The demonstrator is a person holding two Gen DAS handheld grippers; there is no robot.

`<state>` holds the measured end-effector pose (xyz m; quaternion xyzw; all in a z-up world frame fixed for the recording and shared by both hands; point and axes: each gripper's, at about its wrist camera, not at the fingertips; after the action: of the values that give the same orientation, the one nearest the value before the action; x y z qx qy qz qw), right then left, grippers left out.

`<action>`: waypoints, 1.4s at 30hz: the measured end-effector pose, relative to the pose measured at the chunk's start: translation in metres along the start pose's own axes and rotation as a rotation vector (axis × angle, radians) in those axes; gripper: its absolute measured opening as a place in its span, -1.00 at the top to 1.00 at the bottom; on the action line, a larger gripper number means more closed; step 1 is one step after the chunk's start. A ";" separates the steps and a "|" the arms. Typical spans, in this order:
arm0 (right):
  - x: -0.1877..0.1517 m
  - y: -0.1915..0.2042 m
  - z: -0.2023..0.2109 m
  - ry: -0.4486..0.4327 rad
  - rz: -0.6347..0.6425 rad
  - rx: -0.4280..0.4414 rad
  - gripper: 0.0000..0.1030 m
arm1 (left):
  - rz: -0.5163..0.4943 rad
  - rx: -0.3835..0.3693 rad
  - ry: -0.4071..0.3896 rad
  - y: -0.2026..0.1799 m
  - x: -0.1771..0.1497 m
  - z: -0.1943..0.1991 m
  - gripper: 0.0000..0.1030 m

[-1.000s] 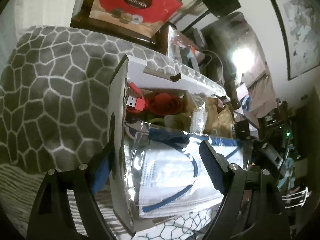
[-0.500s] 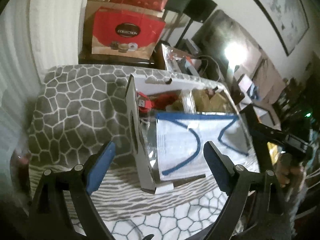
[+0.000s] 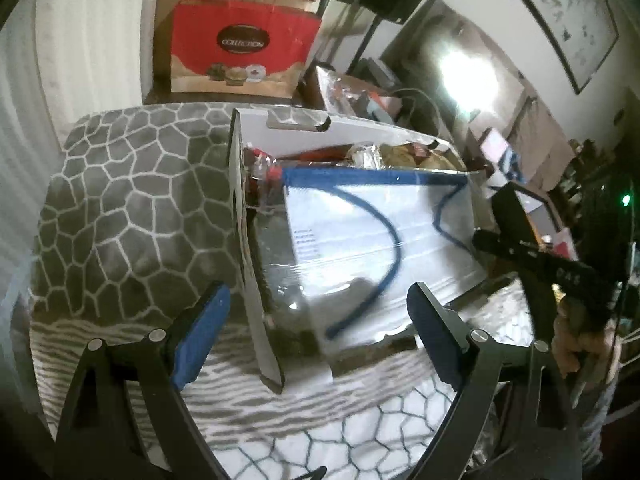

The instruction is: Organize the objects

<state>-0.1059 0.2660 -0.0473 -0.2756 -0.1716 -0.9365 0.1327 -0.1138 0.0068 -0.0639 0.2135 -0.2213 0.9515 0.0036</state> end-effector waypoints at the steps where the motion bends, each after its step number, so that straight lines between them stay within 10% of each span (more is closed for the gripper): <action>1: 0.002 -0.002 -0.005 0.008 -0.005 0.000 0.85 | -0.008 0.019 -0.008 -0.003 0.001 -0.001 -0.72; 16: -0.005 -0.009 0.001 0.037 -0.008 -0.007 0.72 | -0.067 0.194 -0.031 -0.010 0.010 -0.024 -0.70; 20: -0.005 -0.005 0.019 0.005 -0.017 0.012 0.30 | -0.058 0.144 -0.047 -0.015 0.012 -0.007 -0.67; 29: -0.011 0.006 0.060 -0.081 -0.015 0.040 0.11 | -0.007 0.032 -0.113 -0.019 0.010 0.037 -0.76; 42: -0.044 0.041 0.078 -0.148 0.030 -0.093 -0.56 | 0.012 0.128 -0.216 -0.024 -0.036 0.068 -0.99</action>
<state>-0.0189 0.2663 -0.0005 -0.3524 -0.1332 -0.9185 0.1206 -0.0512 0.0032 -0.0136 0.3132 -0.1605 0.9352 -0.0396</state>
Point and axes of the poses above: each gripper's, at about its wrist camera, not at the fingertips, and z roughly against the way its jaws point, y to its left, x to its top, and after that the axes turned 11 degrees about z, right-handed
